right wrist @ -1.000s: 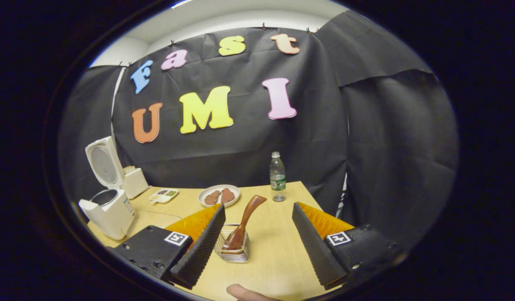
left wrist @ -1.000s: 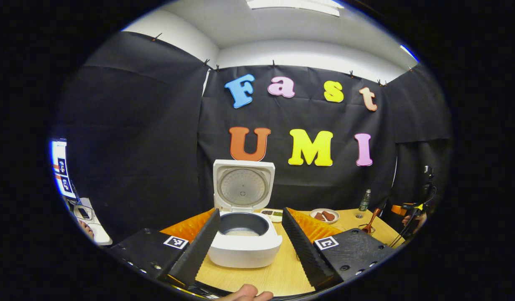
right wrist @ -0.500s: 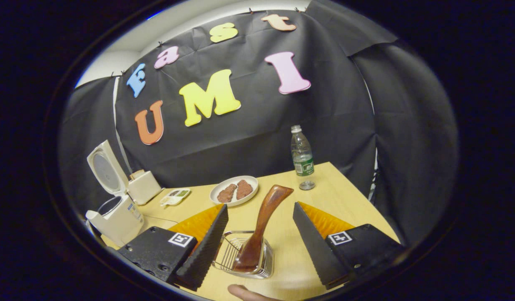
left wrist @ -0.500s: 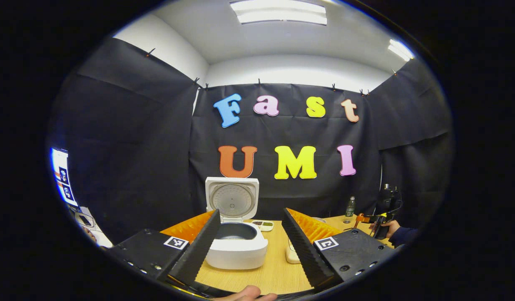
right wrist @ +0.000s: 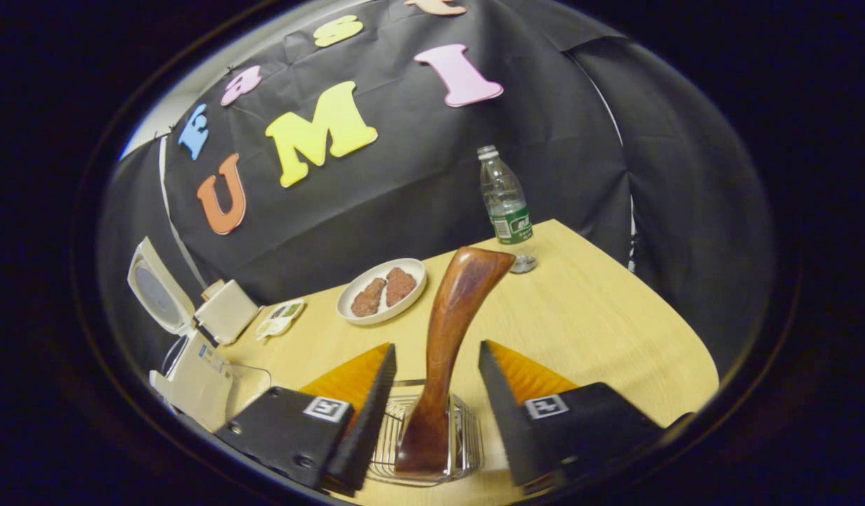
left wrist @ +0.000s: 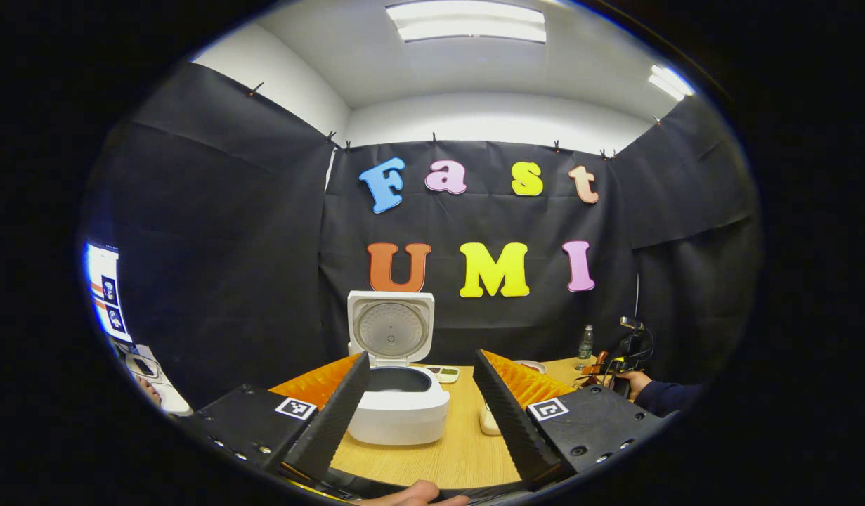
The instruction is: Close the left gripper, press the button to open the rice cooker; take a wooden spoon from the chopstick holder with the right hand, scoop a spoonful of rice and pour it into the rice cooker, then put the wooden spoon back into the chopstick holder.
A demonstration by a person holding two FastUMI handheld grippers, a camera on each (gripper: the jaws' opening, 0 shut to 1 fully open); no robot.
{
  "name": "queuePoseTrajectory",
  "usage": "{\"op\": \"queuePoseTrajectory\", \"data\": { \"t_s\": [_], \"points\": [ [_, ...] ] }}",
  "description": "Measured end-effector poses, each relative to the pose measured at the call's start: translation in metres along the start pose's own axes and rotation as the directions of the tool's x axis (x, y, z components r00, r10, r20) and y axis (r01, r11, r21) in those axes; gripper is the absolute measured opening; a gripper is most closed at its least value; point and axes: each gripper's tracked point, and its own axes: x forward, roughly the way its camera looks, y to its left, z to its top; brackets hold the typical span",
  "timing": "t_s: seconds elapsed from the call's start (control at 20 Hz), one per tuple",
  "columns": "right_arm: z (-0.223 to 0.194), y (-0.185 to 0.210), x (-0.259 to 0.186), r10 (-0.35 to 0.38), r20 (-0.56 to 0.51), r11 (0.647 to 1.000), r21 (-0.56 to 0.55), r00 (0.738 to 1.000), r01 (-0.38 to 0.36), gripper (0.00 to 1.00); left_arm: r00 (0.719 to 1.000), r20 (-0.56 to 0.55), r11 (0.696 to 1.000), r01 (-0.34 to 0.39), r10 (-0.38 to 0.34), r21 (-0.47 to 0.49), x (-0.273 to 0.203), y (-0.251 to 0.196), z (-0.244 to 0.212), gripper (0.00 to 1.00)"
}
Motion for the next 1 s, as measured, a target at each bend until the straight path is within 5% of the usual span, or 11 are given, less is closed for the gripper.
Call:
{"op": "queuePoseTrajectory", "data": {
  "t_s": [0.1, 0.7, 1.0],
  "points": [
    [0.003, 0.005, -0.005, 0.020, 0.010, 0.999, 0.030, 1.000, -0.021, 0.21, 1.000, -0.007, 1.000, 0.018, -0.018, -0.011, 0.006, -0.005, 0.000, 0.94],
    [0.071, 0.066, -0.069, -0.010, 0.193, 0.988, -0.148, 0.981, 0.039, 0.13, 1.000, -0.012, 0.997, 0.027, -0.028, -0.077, -0.007, 0.017, -0.010, 0.94],
    [0.073, 0.146, -0.086, 0.095, 0.223, 0.992, -0.104, 0.970, -0.073, 0.11, 0.999, -0.022, 0.999, 0.036, -0.037, -0.036, -0.011, 0.018, -0.015, 0.94]
  ]
}}
